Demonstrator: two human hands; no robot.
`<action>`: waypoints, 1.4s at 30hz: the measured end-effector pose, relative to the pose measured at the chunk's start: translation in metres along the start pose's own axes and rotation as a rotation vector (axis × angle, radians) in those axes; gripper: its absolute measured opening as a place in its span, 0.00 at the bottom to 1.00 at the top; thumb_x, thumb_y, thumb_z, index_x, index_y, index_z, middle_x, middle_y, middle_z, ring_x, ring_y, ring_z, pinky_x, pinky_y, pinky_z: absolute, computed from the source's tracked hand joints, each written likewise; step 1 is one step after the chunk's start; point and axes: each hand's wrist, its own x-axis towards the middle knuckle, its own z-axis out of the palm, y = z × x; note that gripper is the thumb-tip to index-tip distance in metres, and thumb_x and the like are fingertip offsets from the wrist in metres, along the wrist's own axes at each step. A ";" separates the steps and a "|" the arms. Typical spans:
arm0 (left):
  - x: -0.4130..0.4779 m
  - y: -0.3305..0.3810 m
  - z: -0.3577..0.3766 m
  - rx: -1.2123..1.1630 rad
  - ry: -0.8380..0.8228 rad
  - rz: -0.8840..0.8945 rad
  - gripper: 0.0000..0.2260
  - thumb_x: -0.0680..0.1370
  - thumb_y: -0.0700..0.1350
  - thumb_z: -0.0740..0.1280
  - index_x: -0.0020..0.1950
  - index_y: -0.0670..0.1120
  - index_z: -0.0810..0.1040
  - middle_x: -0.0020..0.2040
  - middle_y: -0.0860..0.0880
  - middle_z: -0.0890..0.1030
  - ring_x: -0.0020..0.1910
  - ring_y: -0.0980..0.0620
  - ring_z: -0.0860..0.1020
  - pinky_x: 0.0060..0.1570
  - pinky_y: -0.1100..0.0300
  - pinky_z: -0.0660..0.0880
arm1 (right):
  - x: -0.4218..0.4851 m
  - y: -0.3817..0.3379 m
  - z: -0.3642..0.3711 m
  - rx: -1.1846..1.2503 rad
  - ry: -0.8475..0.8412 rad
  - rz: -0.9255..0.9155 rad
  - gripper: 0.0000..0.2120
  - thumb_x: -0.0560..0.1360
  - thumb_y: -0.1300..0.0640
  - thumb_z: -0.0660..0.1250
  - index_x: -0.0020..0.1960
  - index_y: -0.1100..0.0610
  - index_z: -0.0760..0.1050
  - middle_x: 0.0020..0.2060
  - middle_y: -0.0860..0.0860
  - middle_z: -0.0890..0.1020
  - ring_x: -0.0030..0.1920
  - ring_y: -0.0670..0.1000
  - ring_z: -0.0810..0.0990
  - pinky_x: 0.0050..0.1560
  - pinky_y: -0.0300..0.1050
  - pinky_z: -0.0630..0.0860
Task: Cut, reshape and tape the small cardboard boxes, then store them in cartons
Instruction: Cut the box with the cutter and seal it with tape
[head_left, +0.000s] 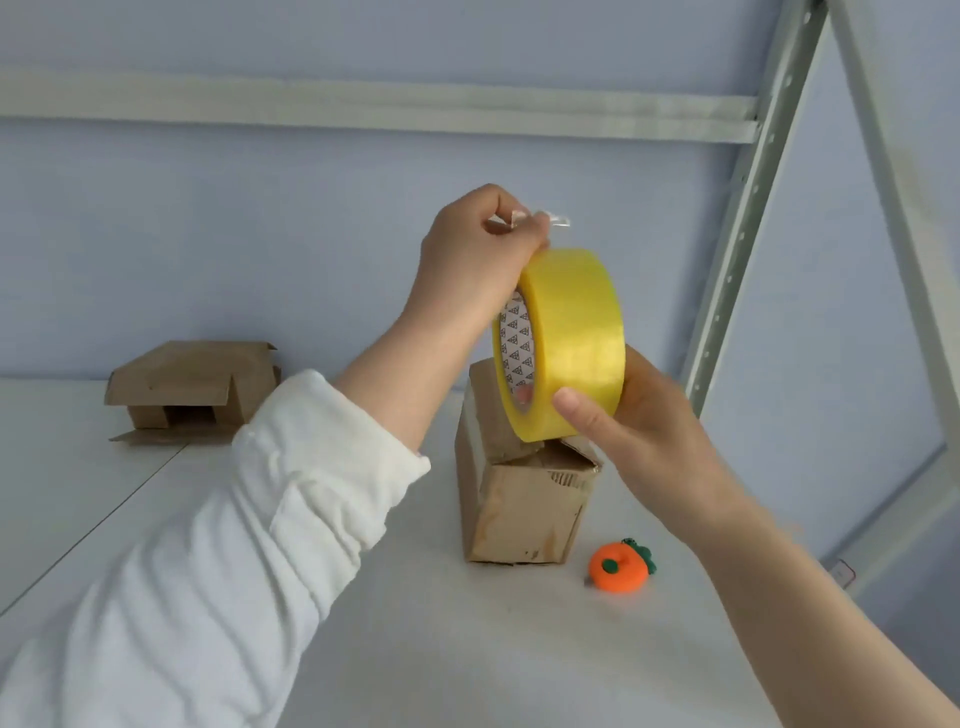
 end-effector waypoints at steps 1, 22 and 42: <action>0.015 -0.001 0.000 0.008 -0.068 -0.057 0.10 0.75 0.47 0.67 0.34 0.50 0.71 0.41 0.49 0.82 0.45 0.47 0.80 0.49 0.52 0.77 | 0.010 -0.003 -0.001 -0.002 0.024 0.015 0.16 0.69 0.42 0.67 0.52 0.51 0.75 0.45 0.50 0.84 0.48 0.46 0.82 0.50 0.45 0.79; 0.077 -0.173 0.021 0.199 -0.467 -0.407 0.05 0.75 0.40 0.65 0.43 0.46 0.81 0.40 0.48 0.77 0.41 0.52 0.73 0.35 0.66 0.68 | 0.087 0.032 0.052 0.064 0.453 0.351 0.11 0.72 0.46 0.66 0.38 0.54 0.77 0.25 0.45 0.82 0.27 0.42 0.80 0.30 0.35 0.78; 0.087 -0.196 0.014 0.393 -0.604 -0.194 0.12 0.76 0.46 0.65 0.33 0.50 0.69 0.33 0.54 0.70 0.33 0.59 0.68 0.30 0.71 0.63 | 0.122 0.021 0.058 -0.144 0.471 0.612 0.27 0.65 0.32 0.66 0.38 0.57 0.76 0.35 0.54 0.83 0.43 0.57 0.82 0.51 0.57 0.78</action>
